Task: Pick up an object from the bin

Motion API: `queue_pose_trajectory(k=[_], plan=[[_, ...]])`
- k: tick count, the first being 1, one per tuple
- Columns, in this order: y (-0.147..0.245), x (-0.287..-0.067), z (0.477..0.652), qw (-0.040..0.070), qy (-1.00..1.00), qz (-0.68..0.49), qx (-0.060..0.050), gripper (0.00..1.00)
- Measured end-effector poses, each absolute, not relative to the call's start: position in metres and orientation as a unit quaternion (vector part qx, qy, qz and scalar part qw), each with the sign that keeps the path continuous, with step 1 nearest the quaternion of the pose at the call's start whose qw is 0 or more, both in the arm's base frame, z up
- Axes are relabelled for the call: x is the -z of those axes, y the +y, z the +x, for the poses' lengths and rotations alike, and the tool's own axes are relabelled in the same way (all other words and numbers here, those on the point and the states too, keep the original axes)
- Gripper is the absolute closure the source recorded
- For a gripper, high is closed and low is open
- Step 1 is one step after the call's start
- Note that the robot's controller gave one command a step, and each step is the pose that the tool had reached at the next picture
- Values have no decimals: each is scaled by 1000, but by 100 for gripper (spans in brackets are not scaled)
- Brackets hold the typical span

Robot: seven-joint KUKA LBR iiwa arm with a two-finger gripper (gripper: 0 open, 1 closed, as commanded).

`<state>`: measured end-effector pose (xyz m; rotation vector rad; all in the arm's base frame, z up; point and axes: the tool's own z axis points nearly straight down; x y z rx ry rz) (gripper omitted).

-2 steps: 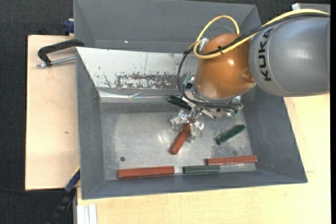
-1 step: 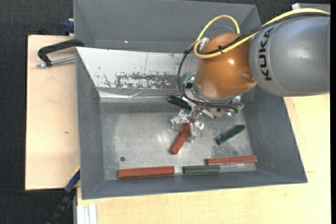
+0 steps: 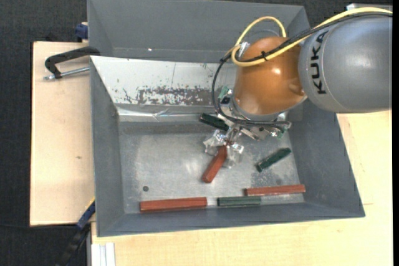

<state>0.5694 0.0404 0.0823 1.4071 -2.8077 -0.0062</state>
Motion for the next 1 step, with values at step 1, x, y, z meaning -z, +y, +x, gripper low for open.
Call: queue_pose_trajectory(k=[1], plan=[[41, -103, 569, 1, -894, 448, 2, 100]])
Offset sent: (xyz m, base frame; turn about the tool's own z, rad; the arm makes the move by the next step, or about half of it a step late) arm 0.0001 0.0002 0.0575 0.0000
